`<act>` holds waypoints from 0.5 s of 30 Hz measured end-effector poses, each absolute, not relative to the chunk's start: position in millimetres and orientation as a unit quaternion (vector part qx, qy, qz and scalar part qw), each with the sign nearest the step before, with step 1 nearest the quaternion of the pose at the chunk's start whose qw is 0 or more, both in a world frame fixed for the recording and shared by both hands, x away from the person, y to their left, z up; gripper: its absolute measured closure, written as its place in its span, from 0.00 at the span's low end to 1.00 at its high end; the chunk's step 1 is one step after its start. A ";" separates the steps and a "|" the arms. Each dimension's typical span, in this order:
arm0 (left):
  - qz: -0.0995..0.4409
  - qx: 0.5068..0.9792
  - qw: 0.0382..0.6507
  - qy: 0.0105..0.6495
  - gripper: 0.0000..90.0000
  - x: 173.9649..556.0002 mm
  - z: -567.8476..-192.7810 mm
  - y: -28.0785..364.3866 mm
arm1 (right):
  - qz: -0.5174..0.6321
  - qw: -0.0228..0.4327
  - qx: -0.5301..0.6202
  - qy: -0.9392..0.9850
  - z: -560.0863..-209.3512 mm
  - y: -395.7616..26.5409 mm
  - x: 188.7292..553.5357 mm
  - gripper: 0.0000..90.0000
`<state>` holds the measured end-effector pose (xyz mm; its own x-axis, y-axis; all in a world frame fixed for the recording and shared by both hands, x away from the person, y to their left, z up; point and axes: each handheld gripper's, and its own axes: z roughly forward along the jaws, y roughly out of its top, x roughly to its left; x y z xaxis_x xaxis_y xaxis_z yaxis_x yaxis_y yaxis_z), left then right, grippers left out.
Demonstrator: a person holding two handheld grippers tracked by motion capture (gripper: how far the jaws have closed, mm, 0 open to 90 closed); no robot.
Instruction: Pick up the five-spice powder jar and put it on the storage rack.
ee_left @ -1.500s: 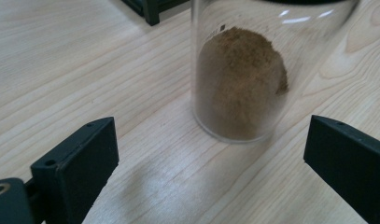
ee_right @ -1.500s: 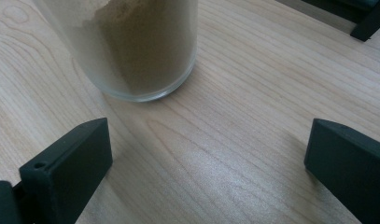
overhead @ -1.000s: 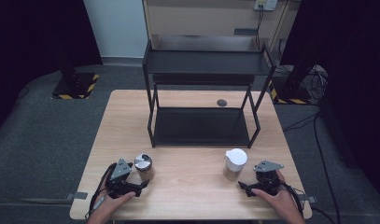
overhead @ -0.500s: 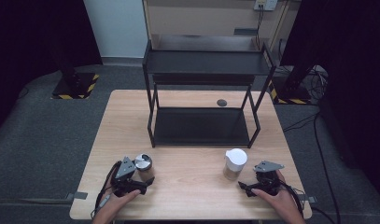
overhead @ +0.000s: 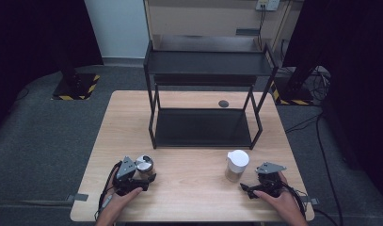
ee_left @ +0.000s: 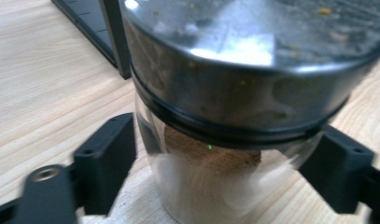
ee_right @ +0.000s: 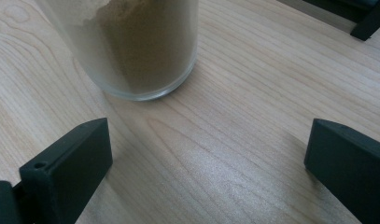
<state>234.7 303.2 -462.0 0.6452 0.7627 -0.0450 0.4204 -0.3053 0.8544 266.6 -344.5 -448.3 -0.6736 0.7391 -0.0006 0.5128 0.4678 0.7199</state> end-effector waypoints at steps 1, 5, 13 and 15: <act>0.185 0.786 0.456 0.374 0.27 236.0 -462.9 303.6 | 0.358 0.158 0.372 0.842 -448.3 -344.6 266.6 0.02; 0.189 0.787 0.454 0.372 0.32 236.5 -462.6 302.6 | 0.358 0.158 0.372 0.842 -448.3 -344.6 266.6 0.02; 0.175 0.799 0.473 0.328 0.33 238.4 -454.3 306.3 | 0.358 0.158 0.372 0.842 -448.3 -344.6 266.6 0.02; 0.173 0.801 0.475 0.320 0.33 239.7 -452.8 306.0 | 0.358 0.158 0.372 0.842 -448.2 -344.5 266.6 0.02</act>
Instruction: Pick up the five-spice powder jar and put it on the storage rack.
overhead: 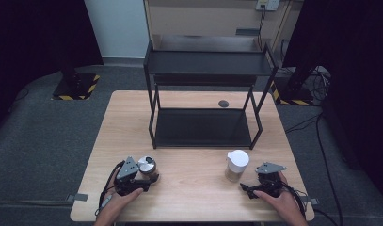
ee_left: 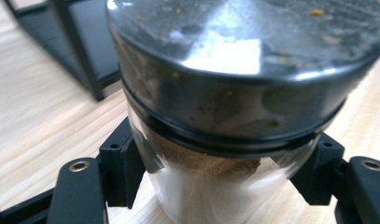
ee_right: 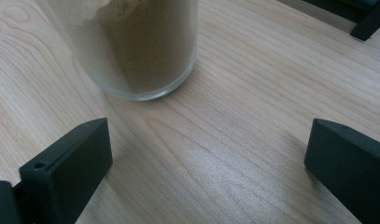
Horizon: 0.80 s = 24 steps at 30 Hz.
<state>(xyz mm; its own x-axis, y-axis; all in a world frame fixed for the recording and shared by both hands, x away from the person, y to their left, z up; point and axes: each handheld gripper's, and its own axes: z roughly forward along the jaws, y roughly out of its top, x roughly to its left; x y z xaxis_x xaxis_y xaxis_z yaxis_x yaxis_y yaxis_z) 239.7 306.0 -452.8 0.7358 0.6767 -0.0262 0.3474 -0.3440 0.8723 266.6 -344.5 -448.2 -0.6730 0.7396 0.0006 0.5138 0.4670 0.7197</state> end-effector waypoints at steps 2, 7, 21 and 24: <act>0.167 0.808 0.479 0.298 0.33 245.2 -449.5 302.9 | 0.358 0.158 0.372 0.842 -448.3 -344.6 266.6 0.02; 0.155 0.816 0.482 0.277 0.33 255.6 -447.7 297.8 | 0.358 0.158 0.372 0.842 -448.3 -344.6 266.6 0.02; 0.144 0.827 0.488 0.240 0.33 290.1 -425.7 277.8 | 0.358 0.157 0.371 0.842 -448.2 -344.8 266.9 0.02; 0.141 0.829 0.488 0.235 0.33 296.7 -419.7 275.1 | 0.358 0.157 0.371 0.842 -448.2 -344.9 266.9 0.02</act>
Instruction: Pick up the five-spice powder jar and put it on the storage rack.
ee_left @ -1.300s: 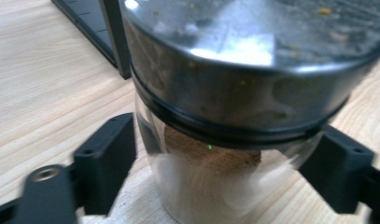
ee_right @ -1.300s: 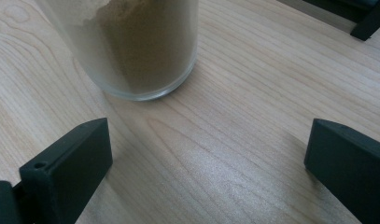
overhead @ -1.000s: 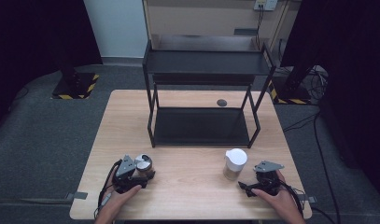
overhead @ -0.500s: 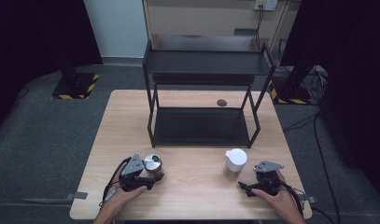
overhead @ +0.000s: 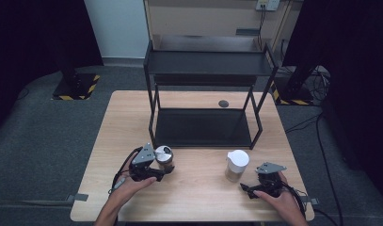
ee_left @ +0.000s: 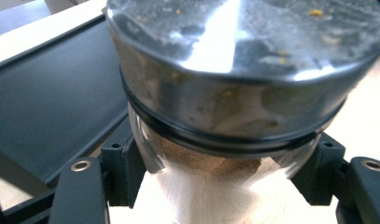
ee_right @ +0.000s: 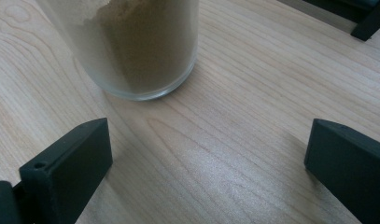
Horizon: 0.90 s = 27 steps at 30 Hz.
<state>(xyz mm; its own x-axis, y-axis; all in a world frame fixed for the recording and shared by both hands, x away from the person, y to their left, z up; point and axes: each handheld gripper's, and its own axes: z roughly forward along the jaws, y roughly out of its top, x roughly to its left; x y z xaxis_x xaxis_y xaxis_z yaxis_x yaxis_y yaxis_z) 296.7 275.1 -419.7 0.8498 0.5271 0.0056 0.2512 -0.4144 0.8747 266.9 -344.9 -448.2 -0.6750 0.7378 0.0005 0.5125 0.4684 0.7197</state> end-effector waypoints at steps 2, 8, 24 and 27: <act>0.140 0.830 0.487 0.232 0.33 299.0 -417.3 274.0 | 0.358 0.157 0.371 0.842 -448.2 -344.9 266.9 0.02; 0.138 0.834 0.487 0.221 0.33 310.9 -404.0 268.0 | 0.358 0.157 0.371 0.842 -448.2 -344.9 266.9 0.02; 0.140 0.840 0.486 0.195 0.33 334.2 -363.1 252.1 | 0.358 0.157 0.371 0.843 -448.2 -344.9 267.0 0.02; 0.140 0.840 0.488 0.193 0.33 339.1 -355.1 250.9 | 0.358 0.157 0.371 0.843 -448.2 -344.9 267.0 0.02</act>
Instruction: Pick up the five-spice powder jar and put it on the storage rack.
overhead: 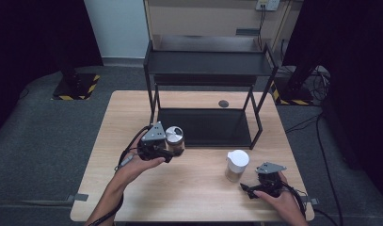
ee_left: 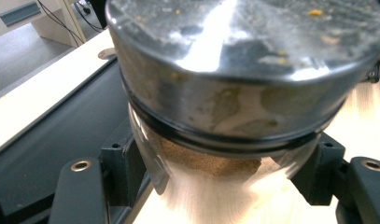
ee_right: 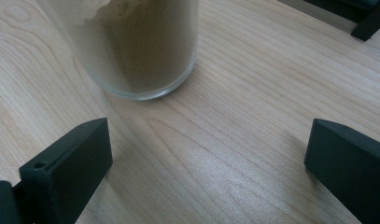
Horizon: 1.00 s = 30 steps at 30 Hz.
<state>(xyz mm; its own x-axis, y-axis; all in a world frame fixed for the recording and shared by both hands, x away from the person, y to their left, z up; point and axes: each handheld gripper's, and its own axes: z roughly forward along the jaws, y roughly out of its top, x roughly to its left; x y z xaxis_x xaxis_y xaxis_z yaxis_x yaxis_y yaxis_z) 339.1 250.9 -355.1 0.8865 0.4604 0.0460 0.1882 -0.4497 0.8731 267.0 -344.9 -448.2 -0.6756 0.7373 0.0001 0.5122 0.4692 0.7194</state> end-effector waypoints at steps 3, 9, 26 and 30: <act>0.140 0.840 0.488 0.193 0.33 340.8 -349.5 250.3 | 0.358 0.157 0.371 0.843 -448.2 -344.9 267.0 0.02; 0.146 0.840 0.486 0.193 0.33 345.4 -331.5 249.3 | 0.358 0.157 0.369 0.843 -448.2 -345.3 267.4 0.02; 0.160 0.840 0.481 0.191 0.33 352.0 -291.4 244.2 | 0.358 0.157 0.370 0.843 -448.1 -345.2 267.3 0.02; 0.165 0.842 0.479 0.185 0.33 351.9 -279.1 241.9 | 0.358 0.157 0.370 0.843 -448.2 -345.2 267.3 0.02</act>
<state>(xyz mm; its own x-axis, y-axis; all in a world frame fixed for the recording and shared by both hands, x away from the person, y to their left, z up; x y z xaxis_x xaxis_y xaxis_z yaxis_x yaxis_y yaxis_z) 351.9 241.9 -279.1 0.8772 0.4692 0.1020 0.1527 -0.4739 0.8672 267.3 -345.2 -448.2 -0.6776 0.7354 -0.0003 0.5107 0.4709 0.7193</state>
